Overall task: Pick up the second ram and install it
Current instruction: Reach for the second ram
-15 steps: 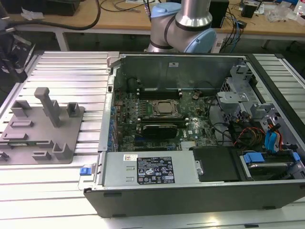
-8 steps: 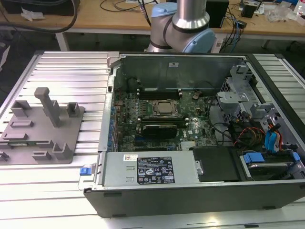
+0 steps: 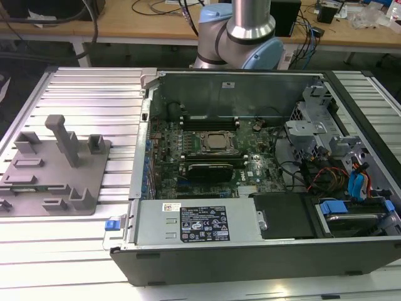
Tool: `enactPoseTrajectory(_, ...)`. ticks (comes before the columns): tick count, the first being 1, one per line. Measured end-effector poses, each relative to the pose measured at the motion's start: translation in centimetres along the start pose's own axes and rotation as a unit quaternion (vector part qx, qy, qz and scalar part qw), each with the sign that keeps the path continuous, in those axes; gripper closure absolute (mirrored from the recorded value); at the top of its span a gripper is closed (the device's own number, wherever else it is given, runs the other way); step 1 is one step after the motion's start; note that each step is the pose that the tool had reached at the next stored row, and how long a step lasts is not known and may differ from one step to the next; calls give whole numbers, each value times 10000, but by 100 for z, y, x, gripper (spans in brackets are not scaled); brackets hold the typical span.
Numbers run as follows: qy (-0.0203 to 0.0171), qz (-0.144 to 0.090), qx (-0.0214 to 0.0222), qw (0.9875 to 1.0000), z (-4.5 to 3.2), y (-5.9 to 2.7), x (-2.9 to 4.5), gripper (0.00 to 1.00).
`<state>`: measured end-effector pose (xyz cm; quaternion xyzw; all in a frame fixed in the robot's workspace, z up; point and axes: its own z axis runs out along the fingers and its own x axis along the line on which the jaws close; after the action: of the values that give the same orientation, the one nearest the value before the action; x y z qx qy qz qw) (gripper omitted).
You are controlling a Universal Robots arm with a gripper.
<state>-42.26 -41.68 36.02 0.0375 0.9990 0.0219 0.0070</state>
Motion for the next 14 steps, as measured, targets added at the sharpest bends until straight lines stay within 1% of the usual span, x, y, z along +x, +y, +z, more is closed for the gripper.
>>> enactPoseTrajectory(3, 33, 1, 3, 10000, 51, -20, 4, 92)
enactPoseTrajectory(5, 79, 3, 6, 10000, 105, -31, 6, 92)
enactPoseTrajectory(6, 90, 4, 7, 10000, 120, -34, 6, 92)
enactPoseTrajectory(9, 115, 5, 9, 9999, 161, -57, 8, 92)
enactPoseTrajectory(11, 142, 6, 11, 9999, 209, -82, 8, 92)
enactPoseTrajectory(14, 145, 6, 12, 9999, 220, -85, 9, 92)
